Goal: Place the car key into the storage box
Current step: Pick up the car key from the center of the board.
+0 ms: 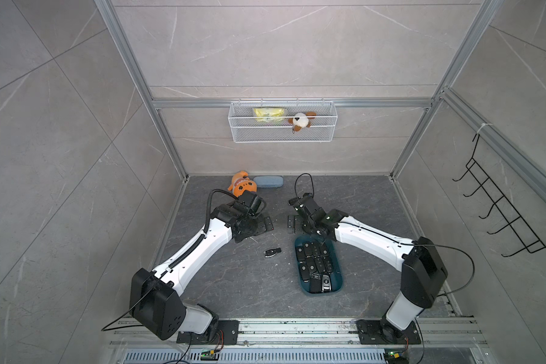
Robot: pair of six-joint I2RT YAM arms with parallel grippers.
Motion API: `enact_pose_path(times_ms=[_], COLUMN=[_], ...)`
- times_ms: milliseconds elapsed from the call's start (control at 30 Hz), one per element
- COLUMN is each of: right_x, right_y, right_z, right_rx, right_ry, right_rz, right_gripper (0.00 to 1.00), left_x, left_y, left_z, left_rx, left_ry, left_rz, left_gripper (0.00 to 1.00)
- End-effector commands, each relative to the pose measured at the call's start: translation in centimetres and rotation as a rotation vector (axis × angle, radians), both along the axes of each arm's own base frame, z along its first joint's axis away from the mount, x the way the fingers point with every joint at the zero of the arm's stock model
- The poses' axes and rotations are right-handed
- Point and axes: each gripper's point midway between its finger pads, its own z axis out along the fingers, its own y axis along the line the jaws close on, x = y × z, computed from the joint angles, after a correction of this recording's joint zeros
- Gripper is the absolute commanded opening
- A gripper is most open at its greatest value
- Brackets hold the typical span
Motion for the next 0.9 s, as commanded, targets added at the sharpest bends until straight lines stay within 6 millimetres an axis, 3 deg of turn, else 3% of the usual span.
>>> enact_pose_path(times_ms=[0, 200, 467, 667, 867], right_x=[3.9, 10.8, 18.0, 21.4, 22.3], right_y=[0.8, 1.1, 0.5, -1.0, 0.6], right_z=[-0.4, -2.1, -5.1, -8.2, -10.2], right_rx=[0.059, 0.171, 0.262, 0.281, 0.362], right_ry=[-0.016, 0.016, 0.048, 0.097, 0.148], right_rz=[0.047, 0.061, 0.028, -0.025, 0.025], right_gripper=[1.0, 0.99, 1.0, 1.0, 1.0], left_x=[0.5, 1.5, 1.9, 1.8, 1.8], left_y=[-0.1, 0.0, 0.8, 1.2, 1.5], left_z=[1.6, 1.9, 1.7, 1.6, 1.3], left_rx=[-0.042, -0.071, -0.065, -0.058, -0.047], left_ry=[-0.054, -0.063, -0.043, -0.041, -0.032], left_rz=[-0.005, 0.061, 0.138, 0.171, 0.186], left_gripper=[1.0, 1.0, 1.0, 1.0, 1.0])
